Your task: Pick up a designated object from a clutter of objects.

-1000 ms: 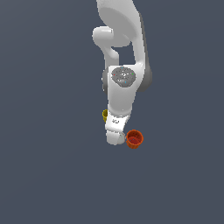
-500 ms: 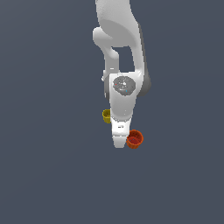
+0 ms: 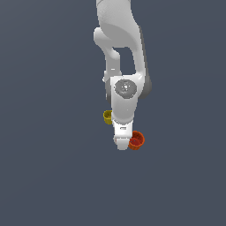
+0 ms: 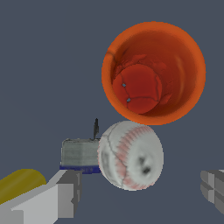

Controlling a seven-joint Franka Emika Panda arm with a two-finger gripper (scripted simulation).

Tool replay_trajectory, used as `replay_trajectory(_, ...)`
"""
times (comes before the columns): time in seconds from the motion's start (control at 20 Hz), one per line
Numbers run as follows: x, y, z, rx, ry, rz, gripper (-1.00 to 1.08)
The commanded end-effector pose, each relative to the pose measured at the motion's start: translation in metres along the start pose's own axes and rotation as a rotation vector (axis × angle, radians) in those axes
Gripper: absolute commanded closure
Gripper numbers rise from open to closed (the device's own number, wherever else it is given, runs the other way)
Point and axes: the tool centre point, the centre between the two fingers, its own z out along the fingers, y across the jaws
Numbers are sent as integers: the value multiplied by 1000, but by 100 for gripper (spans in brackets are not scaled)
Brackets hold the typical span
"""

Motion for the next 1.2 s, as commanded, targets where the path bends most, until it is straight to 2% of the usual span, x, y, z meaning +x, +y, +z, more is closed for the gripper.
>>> replay_trajectory(0.0,0,0,1,0,0,0,-92)
replay_trajectory(0.55,0,-1,44,0,1,-5,-92)
replay_trajectory(0.8,0,0,50,0,0,-5,-92)
replay_trajectory(0.85,0,0,50,0,0,-5,108)
replay_trajectory(1.15,0,0,50,0,0,-5,108)
